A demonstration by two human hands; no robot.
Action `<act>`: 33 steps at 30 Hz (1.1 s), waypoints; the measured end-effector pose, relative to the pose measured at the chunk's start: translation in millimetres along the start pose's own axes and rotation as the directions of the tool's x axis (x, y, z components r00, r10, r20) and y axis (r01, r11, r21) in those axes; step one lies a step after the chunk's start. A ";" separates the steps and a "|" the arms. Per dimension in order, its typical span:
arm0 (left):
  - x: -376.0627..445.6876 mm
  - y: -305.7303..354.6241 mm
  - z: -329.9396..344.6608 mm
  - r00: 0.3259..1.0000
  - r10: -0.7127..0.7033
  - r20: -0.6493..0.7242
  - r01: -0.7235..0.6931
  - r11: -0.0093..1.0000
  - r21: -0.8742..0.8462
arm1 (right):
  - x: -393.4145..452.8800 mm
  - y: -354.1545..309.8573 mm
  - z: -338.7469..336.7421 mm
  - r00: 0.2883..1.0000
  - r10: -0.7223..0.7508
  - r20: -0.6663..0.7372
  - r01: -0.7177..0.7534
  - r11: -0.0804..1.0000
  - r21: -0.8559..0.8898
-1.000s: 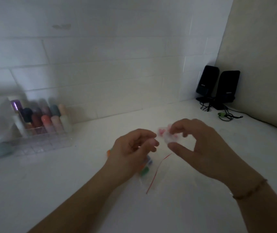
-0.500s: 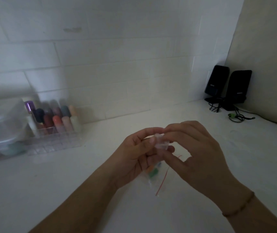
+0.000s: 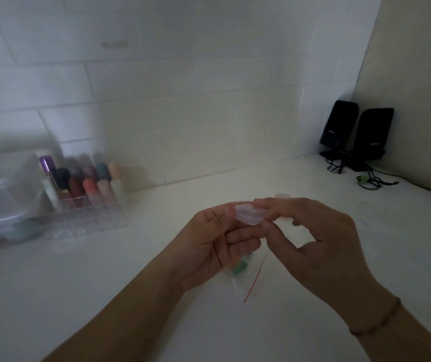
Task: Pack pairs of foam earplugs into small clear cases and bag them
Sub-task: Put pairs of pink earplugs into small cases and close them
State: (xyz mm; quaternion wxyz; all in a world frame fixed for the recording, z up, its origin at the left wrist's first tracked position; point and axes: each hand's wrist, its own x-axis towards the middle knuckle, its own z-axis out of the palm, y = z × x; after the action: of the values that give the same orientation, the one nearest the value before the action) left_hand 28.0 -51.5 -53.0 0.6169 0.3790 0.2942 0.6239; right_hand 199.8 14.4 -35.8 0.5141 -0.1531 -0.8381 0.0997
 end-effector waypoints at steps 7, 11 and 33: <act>1.2 -5.2 -1.6 1.000 0.016 -0.022 -0.015 0.999 0.029 | 1.5 -1.1 0.6 0.999 0.024 -0.024 -0.026 0.992 -0.121; 2.4 -6.5 -1.3 0.999 0.024 -0.033 -0.022 0.999 0.049 | 1.5 -0.8 4.6 0.998 0.027 -0.050 -0.034 0.986 -0.161; 4.9 -8.1 2.1 0.991 0.130 -0.035 -0.128 0.990 0.057 | -0.7 -6.2 6.2 0.998 0.047 0.032 -0.043 0.993 -0.109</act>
State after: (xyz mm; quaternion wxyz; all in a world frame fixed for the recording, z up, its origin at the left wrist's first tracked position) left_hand 34.4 -46.3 -58.1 0.5588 0.4019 0.2980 0.6614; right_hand 193.6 8.3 -37.2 0.4879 -0.1977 -0.8475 0.0681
